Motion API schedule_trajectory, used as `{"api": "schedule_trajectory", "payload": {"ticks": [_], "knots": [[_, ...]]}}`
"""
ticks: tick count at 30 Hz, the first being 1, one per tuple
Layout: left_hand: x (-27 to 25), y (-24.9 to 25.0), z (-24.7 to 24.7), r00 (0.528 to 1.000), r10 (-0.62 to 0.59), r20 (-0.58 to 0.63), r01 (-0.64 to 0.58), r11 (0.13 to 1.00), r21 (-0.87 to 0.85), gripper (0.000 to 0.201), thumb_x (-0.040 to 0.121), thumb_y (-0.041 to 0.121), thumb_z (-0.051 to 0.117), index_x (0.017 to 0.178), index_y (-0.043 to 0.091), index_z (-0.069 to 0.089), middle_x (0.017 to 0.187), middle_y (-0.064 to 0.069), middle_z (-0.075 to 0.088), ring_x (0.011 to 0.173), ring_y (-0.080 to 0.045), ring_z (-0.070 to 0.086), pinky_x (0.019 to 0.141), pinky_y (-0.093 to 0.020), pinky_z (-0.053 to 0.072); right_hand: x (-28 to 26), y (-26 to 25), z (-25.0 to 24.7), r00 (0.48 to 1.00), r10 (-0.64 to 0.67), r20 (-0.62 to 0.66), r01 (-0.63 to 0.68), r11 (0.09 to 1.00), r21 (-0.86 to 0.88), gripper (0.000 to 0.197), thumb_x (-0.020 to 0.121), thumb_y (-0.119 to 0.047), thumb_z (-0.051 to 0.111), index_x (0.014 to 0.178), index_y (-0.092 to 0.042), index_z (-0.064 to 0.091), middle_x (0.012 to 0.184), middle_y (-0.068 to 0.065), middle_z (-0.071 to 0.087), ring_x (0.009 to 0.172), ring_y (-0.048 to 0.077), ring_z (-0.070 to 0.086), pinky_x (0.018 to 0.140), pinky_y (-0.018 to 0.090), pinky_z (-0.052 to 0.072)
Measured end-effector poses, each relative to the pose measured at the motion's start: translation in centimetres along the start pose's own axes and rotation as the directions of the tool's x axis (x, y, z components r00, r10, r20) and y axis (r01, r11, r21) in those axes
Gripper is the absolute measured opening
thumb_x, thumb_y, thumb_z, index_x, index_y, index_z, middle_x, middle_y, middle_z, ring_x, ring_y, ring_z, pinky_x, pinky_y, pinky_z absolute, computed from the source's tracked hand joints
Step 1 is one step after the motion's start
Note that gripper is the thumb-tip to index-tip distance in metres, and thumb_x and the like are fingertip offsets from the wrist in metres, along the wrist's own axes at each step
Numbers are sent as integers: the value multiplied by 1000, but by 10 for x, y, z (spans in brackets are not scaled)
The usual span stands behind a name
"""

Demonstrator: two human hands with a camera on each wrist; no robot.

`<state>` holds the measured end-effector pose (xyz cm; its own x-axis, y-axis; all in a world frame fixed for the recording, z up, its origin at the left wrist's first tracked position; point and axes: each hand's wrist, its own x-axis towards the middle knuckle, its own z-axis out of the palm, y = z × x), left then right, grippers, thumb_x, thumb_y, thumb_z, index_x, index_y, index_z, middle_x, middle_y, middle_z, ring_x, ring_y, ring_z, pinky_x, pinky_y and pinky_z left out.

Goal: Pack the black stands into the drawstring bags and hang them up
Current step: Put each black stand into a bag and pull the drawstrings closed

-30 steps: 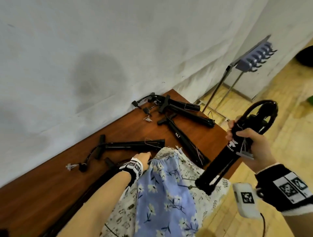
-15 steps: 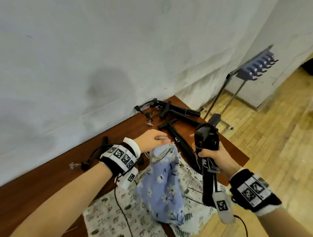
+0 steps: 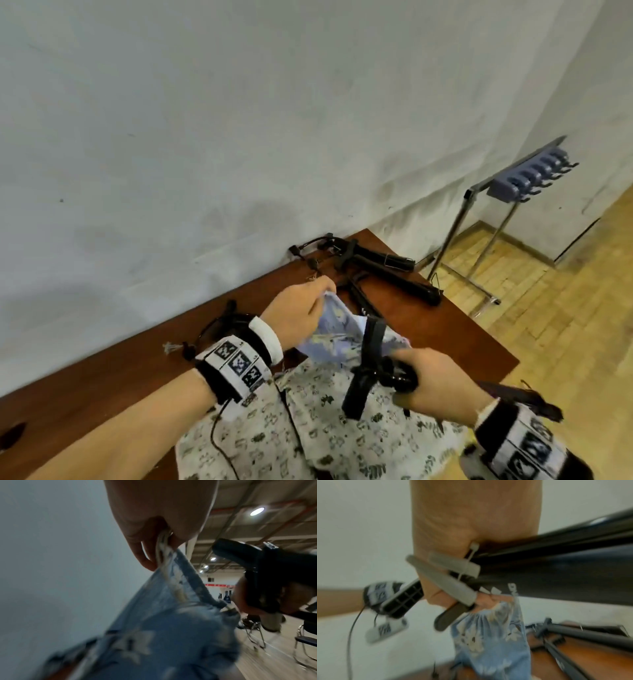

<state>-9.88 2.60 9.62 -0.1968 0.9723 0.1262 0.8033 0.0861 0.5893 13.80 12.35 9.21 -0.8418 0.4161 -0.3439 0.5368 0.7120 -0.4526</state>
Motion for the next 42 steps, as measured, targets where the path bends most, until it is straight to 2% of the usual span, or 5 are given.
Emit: {"api": "schedule_trajectory", "payload": {"ticks": [6,16,31,38,42], "knots": [[-40,-21,83,896,-247,368,211,968,138,24,93,3,45,107,4,64,121,-16,53,108,-32,52,90,-37,40,10,31,67,909,85,407,-134,987,92,15,75,-27,66,85,-33,57,79,-11,58,71,9,56,70,27,49],[-24,-2,90,877,-257,405,195,962,188,33,92,1,45,123,5,58,129,-14,50,112,-28,52,88,-33,39,44,24,83,782,-104,614,-237,862,448,54,79,-3,67,120,-33,50,84,-11,58,61,-4,58,64,17,49],[-45,4,57,829,-187,527,223,975,-5,81,80,-17,42,146,29,33,147,9,28,94,-11,52,62,-22,45,82,44,79,663,-48,747,-579,599,553,9,91,-12,56,88,-6,61,72,5,63,52,14,56,55,24,50],[-54,13,62,802,-85,591,131,991,-35,90,78,-15,43,148,39,25,151,15,21,121,-22,46,70,-43,48,106,64,77,773,180,608,-630,329,703,29,97,-11,47,78,3,65,62,9,51,48,19,48,51,27,44],[-53,36,74,822,28,569,152,952,-267,84,76,-19,38,142,33,39,146,15,33,134,-14,36,90,-48,45,199,112,140,650,530,544,-707,160,689,47,93,-16,50,126,17,47,100,7,71,71,1,64,65,18,53]]}}
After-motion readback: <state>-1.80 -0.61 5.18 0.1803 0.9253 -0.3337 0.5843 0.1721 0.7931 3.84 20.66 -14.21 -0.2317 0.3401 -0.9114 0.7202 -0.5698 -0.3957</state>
